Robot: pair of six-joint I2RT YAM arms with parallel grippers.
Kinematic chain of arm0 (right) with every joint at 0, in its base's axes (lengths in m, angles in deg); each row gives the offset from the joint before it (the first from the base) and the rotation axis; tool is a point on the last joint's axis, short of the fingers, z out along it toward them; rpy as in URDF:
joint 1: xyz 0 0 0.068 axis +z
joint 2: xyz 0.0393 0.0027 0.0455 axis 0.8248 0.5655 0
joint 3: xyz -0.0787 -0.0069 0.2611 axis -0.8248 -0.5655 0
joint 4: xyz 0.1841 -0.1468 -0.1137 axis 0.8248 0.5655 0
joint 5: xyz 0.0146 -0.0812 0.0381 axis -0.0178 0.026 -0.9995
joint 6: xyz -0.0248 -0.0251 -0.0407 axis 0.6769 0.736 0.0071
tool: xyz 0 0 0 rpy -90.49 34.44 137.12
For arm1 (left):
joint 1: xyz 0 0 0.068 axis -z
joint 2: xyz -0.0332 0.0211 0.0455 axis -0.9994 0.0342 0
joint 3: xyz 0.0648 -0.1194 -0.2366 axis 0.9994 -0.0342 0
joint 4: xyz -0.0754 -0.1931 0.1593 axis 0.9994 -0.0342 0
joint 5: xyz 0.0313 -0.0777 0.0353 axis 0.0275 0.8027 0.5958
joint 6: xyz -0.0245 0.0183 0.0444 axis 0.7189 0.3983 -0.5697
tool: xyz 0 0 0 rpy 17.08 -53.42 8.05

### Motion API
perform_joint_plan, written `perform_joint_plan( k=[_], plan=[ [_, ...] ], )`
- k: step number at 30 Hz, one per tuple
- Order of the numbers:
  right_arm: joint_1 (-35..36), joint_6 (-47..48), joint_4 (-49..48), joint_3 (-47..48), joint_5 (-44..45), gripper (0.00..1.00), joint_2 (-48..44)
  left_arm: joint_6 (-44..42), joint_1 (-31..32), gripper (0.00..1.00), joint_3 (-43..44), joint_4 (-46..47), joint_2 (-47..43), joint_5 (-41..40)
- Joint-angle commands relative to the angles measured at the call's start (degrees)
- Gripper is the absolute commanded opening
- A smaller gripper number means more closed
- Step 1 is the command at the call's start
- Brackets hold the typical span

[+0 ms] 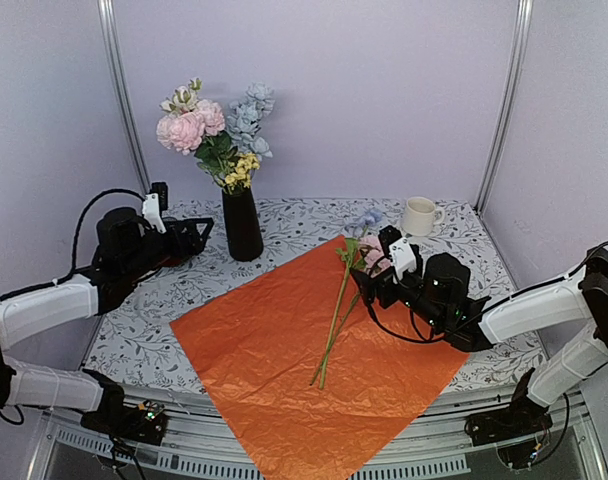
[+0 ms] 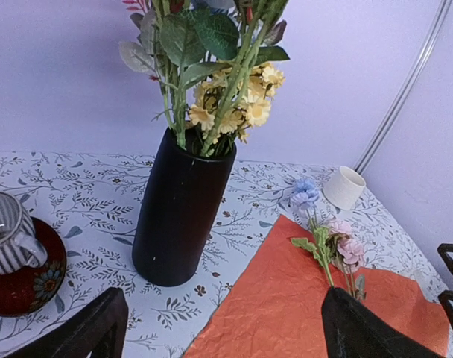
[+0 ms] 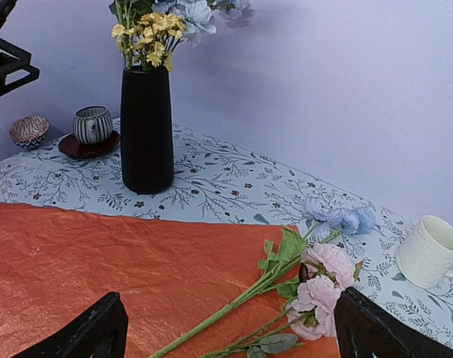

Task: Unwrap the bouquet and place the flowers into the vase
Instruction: Pick up the fake flower from the flattened wrapping paper.

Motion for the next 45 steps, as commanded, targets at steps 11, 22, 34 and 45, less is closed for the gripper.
perform_joint_plan(
  k=[11,22,34,45],
  plan=[
    [0.1,0.1,0.6,2.1,0.4,0.99,1.6,0.0,-0.5,0.98,-8.2,-1.8,-3.9,6.2],
    [0.1,-0.1,1.3,2.7,0.2,0.99,2.0,-4.4,-0.5,0.98,-12.7,6.7,-4.9,12.3],
    [0.1,-0.2,1.8,3.3,-0.1,0.99,2.7,-4.6,-0.3,0.98,-20.1,18.7,-7.2,14.4],
    [0.0,0.0,2.1,3.6,-0.2,0.99,3.0,-4.6,-0.4,0.98,-21.5,19.9,-9.5,13.9]
  ],
)
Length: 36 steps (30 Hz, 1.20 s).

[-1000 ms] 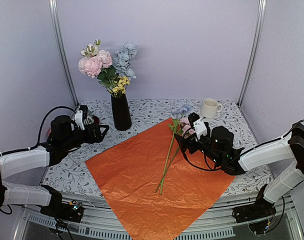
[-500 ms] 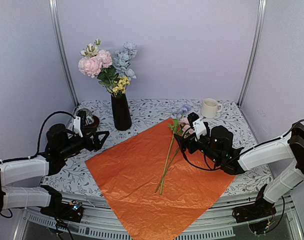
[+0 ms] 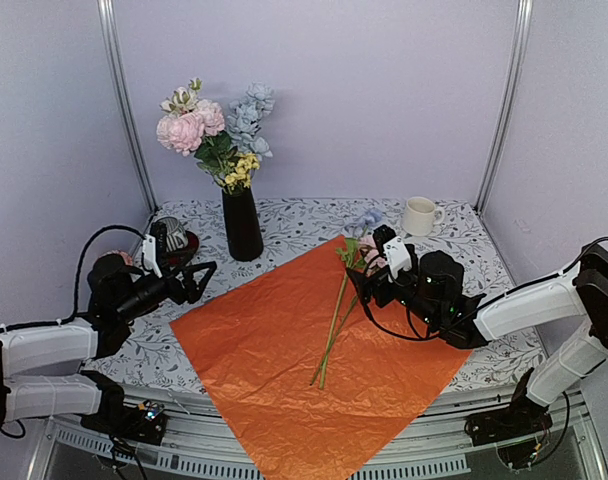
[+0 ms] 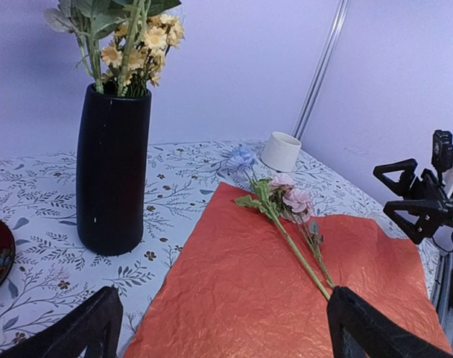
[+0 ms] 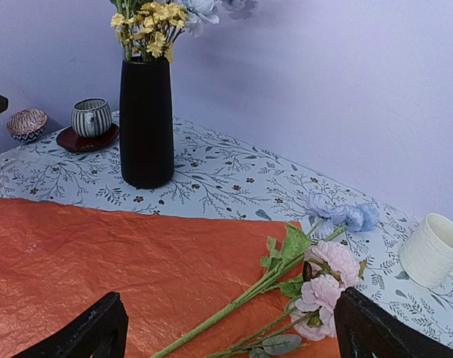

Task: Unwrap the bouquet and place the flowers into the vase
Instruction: Pick up the fake flower from the flattened wrapping paper.

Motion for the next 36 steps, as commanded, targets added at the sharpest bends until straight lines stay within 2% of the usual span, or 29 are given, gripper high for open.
perform_joint_plan(
  k=[1,30,33,36],
  plan=[
    [0.1,0.1,0.6,1.6,-0.2,0.99,0.8,-0.7,-0.4,0.98,-1.3,2.1,-1.6,0.0],
    [0.1,-1.0,1.7,2.0,1.3,0.99,0.8,0.1,-0.4,0.98,-1.9,2.3,-2.2,-0.6],
    [0.1,-4.2,3.0,2.4,1.9,0.99,0.9,1.4,-0.4,0.98,-1.8,1.9,-2.0,-1.7],
    [0.1,-14.6,13.1,6.0,4.8,0.99,1.5,3.0,-0.4,0.98,-1.5,-0.1,-2.0,-5.0]
  ],
)
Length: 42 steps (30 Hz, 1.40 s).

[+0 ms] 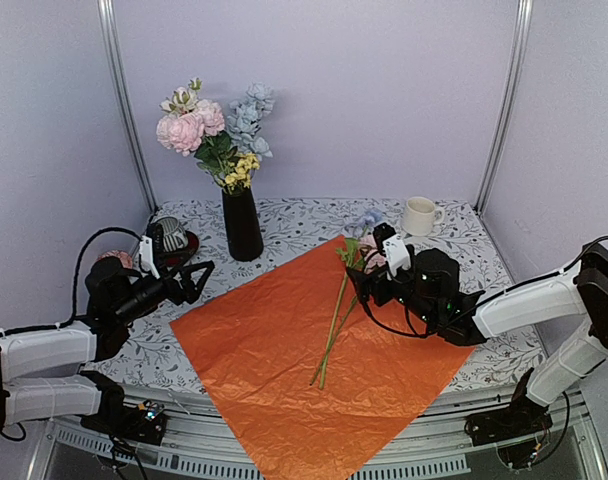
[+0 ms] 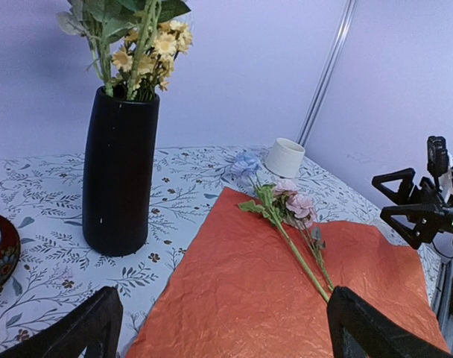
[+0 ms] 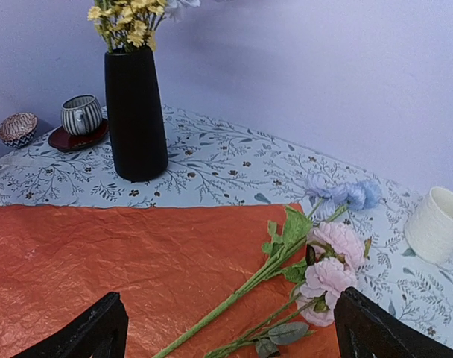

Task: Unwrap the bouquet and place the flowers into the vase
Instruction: Pick up the fake flower from the flattened wrapping paper.

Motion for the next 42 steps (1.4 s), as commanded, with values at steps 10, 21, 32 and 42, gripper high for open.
perform_joint_plan(
  k=[10,21,32,42],
  plan=[
    [0.1,-39.6,32.3,13.3,-4.3,0.76,1.1,4.9,-0.5,0.98,2.5,-6.1,0.4,-3.3],
    [0.0,-51.1,47.5,18.7,-10.0,0.47,3.9,5.2,-0.5,0.98,-0.5,-4.9,-2.4,-0.4],
    [0.3,-52.2,48.7,20.9,-12.4,0.47,7.8,5.1,-0.5,0.98,-1.1,-3.5,-2.3,0.8],
    [0.4,-52.1,52.1,23.9,-14.0,0.47,10.1,5.1,-0.5,0.98,-1.3,-2.8,-2.2,1.2]
  ],
)
